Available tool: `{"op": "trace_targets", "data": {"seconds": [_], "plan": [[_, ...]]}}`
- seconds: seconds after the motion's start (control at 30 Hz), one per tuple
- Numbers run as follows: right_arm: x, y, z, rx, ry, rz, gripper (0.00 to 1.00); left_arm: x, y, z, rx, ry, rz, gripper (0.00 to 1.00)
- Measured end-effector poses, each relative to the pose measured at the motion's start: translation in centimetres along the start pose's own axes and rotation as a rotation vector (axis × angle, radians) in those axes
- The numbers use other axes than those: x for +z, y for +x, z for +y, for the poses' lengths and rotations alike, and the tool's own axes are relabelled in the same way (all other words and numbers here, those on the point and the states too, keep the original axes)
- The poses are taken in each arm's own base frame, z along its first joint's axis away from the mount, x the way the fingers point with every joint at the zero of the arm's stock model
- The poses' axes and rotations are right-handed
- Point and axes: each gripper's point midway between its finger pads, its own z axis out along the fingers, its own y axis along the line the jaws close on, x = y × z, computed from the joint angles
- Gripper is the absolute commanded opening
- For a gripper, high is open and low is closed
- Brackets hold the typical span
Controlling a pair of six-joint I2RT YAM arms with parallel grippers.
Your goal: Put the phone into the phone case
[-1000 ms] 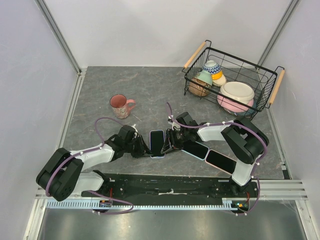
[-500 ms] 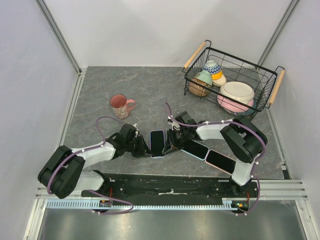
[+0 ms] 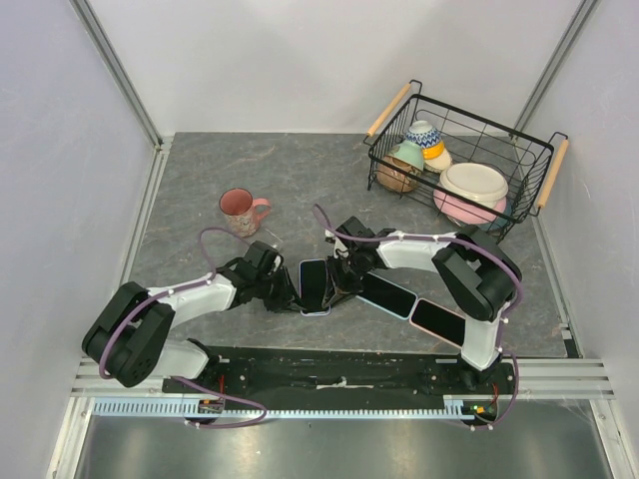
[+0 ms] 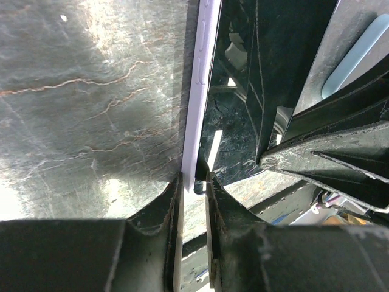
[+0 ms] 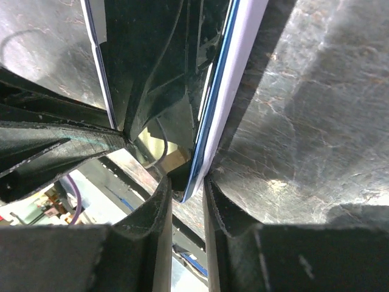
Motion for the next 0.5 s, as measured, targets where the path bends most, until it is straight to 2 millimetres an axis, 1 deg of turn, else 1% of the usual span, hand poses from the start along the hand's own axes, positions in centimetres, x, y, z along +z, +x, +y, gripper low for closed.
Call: {"op": "trace_targets", "data": {"seconds": [0.07, 0.27, 0.5], "plan": [[0.0, -0.06, -0.02, -0.005, 0.04, 0.002, 0.0, -0.07, -0.04, -0.06, 0.003, -0.007, 0.002, 0.05], [0.14, 0.08, 0.26, -0.049, 0.172, -0.011, 0.0, -0.18, -0.08, -0.14, 0.019, -0.036, -0.003, 0.05], [0.1, 0.25, 0.77, -0.154, 0.398, -0.104, 0.0, -0.4, -0.09, -0.17, 0.038, -0.073, -0.005, 0.05]]}}
